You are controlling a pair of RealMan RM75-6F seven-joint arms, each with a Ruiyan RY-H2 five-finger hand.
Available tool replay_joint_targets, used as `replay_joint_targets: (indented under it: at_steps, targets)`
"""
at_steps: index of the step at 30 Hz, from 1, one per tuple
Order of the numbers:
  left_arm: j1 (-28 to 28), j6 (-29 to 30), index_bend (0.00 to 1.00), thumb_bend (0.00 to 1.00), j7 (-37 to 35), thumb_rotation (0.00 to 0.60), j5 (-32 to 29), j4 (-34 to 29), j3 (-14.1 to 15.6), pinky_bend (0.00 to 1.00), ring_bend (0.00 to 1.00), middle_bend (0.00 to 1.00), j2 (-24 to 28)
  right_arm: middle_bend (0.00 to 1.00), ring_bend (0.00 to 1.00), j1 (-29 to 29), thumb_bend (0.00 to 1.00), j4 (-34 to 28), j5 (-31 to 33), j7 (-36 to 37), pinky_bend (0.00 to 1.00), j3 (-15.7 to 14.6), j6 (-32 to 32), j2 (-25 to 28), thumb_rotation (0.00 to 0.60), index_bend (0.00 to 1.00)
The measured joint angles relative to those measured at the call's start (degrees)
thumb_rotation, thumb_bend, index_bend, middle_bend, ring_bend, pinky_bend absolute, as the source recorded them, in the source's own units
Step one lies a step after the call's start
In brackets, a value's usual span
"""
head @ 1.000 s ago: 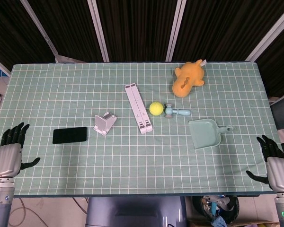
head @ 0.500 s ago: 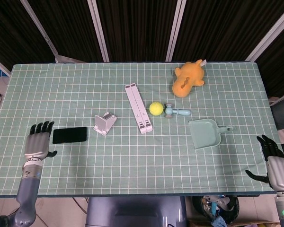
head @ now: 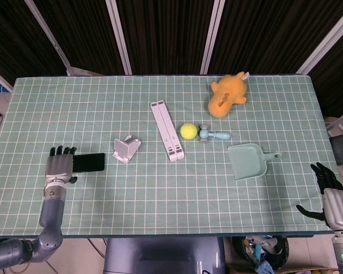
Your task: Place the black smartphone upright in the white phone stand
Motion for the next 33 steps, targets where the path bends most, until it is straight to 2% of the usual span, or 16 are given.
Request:
replay_joint_targets:
  at_steps: [11,20,33]
  targets:
    - [-3.7,-1.3,0.13,0.22,0.6,0.600,-4.0,5.0,0.8,0.00,0.00,0.14,-2.8,0.00,0.00,0.0,0.03,-0.1,0.4,0.6,0.20,0.1,-0.3,0.1,0.600,0.00]
    - [-6.1,-2.6,0.14,0.23,0.9,0.600,-8.6,5.8,0.4,0.00,0.00,0.15,-3.2,0.00,0.00,0.0,0.05,0.0,0.0,1.3,0.20,0.1,0.0,0.0,0.600,0.00]
    - [-8.5,-3.5,0.18,0.25,0.6,0.600,-10.5,8.5,1.5,0.00,0.00,0.15,-4.5,0.00,0.00,-0.1,0.06,0.0,-0.2,1.6,0.20,0.1,0.2,0.0,0.600,0.00]
